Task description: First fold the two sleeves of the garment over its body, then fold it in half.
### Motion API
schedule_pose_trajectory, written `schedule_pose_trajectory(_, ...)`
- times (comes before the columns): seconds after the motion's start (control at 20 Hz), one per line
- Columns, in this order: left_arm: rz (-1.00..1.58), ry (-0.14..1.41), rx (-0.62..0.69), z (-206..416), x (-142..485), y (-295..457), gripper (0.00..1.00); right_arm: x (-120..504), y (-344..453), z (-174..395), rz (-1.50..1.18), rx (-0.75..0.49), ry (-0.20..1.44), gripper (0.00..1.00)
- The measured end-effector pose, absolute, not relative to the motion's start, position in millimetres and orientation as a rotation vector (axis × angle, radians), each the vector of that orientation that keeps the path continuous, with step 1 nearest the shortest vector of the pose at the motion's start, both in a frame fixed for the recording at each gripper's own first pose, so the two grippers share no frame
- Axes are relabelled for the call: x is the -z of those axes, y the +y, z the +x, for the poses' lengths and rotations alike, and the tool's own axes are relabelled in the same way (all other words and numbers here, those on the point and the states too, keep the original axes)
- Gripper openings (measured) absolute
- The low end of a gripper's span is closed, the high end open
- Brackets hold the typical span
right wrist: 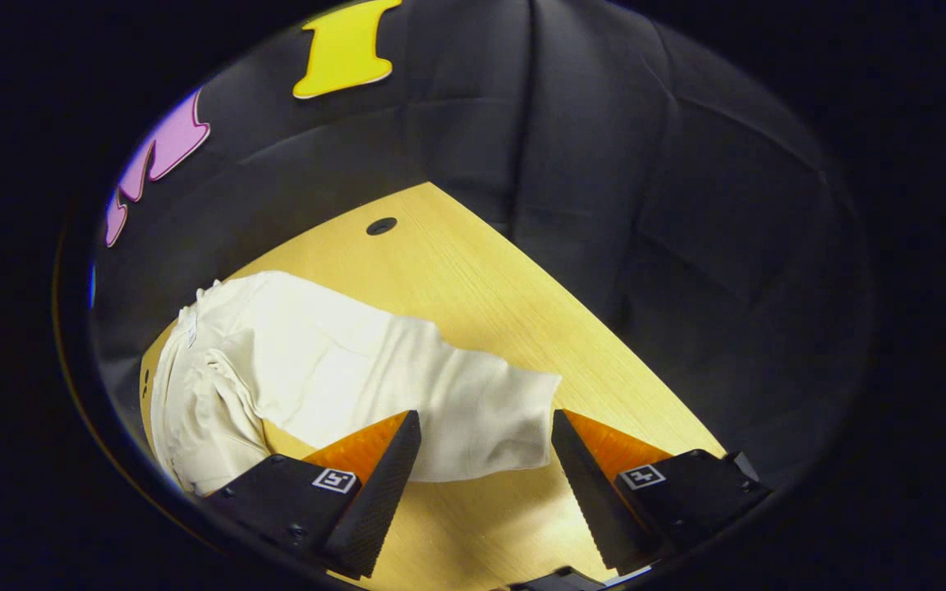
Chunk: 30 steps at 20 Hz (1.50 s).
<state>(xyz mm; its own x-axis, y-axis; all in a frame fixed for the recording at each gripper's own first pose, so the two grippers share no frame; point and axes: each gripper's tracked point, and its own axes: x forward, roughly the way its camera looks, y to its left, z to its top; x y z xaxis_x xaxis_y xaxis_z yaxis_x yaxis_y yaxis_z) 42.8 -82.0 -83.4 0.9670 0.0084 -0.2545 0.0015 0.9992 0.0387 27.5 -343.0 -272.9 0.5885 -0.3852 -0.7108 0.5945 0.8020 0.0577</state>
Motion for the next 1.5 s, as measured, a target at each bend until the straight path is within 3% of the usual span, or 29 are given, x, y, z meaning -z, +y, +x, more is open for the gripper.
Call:
schedule_pose_trajectory(0.3,0.051,0.296,-0.021,48.1,87.9,-83.0,0.98,310.0,-351.8,32.9,0.29,0.585,0.856,0.99)
schedule_pose_trajectory(0.55,0.041,0.296,-0.032,53.7,82.3,-86.1,0.97,311.2,-351.4,37.3,0.246,0.584,0.853,0.99)
schedule_pose_trajectory(0.65,0.045,0.295,-0.036,52.9,81.7,-85.1,0.97,310.8,-349.3,41.0,0.254,0.573,0.859,0.93)
schedule_pose_trajectory(0.7,0.043,0.294,-0.037,53.8,81.6,-84.1,0.97,314.3,-342.8,43.8,0.244,0.556,0.862,0.71)
schedule_pose_trajectory(0.75,0.04,0.296,-0.038,54.3,81.6,-83.2,0.97,315.5,-339.4,48.3,0.232,0.532,0.865,0.71)
schedule_pose_trajectory(0.8,0.038,0.298,-0.041,55.0,82.5,-81.4,0.97,314.7,-334.6,49.4,0.219,0.515,0.867,0.46)
schedule_pose_trajectory(0.85,0.036,0.302,-0.045,55.3,82.6,-79.2,0.97,315.6,-331.3,53.2,0.223,0.497,0.865,0.36)
schedule_pose_trajectory(0.9,0.035,0.303,-0.047,54.7,82.3,-77.3,0.98,314.6,-330.1,53.2,0.219,0.499,0.865,0.19)
schedule_pose_trajectory(0.95,0.034,0.303,-0.05,54.9,82.1,-74.6,0.97,314.6,-328.2,55.0,0.231,0.488,0.861,0.27)
schedule_pose_trajectory(1.0,0.035,0.304,-0.054,54.8,82.1,-71.5,0.98,312.9,-324.7,54.0,0.248,0.473,0.864,0.18)
schedule_pose_trajectory(1.15,0.024,0.312,-0.073,53.6,82.5,-62.3,0.97,312.2,-318.9,58.2,0.344,0.436,0.857,0.08)
schedule_pose_trajectory(1.5,0.005,0.315,-0.125,50.6,79.4,-32.1,0.97,268.1,-308.2,94.4,0.337,0.41,0.764,0.07)
